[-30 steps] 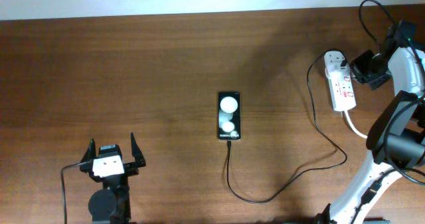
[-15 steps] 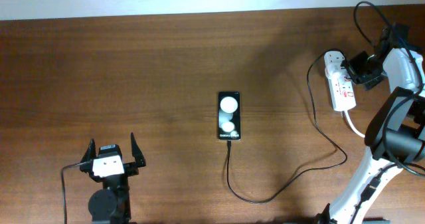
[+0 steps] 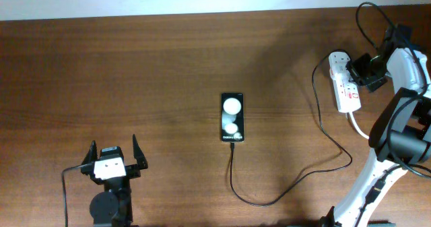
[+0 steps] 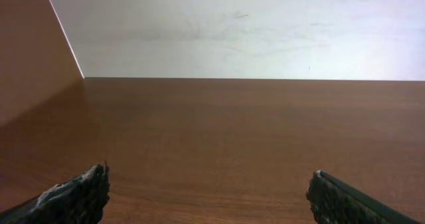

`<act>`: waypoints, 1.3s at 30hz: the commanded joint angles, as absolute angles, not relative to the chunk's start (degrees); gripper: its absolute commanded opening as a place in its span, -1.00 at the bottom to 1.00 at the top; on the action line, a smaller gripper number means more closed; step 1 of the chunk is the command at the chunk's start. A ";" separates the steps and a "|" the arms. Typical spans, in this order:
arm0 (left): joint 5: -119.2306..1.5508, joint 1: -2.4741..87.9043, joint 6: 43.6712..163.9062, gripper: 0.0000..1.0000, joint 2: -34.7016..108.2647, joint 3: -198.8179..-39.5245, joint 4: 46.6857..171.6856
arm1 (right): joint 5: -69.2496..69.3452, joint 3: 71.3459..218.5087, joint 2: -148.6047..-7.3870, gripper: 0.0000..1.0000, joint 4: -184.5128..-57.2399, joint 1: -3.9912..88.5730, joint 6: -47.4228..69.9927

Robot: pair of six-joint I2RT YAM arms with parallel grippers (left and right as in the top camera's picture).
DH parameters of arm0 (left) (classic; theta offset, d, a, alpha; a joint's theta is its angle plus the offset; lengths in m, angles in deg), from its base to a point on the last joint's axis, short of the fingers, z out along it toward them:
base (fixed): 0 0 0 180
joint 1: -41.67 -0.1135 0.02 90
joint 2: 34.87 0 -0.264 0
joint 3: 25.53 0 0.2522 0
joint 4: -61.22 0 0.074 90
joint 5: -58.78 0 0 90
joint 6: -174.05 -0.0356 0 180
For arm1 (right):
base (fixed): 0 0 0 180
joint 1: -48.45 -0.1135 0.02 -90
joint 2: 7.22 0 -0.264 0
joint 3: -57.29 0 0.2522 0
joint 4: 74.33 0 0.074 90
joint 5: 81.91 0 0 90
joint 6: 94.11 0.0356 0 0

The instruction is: Plug charger to phone and switch on socket

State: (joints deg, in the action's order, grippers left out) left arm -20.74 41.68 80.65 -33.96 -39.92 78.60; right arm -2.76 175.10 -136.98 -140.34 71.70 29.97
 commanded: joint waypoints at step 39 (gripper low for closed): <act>-20.96 41.39 81.20 0.98 -34.20 -39.85 78.79 | -32.99 167.10 -65.72 -0.74 -119.16 41.73 8.77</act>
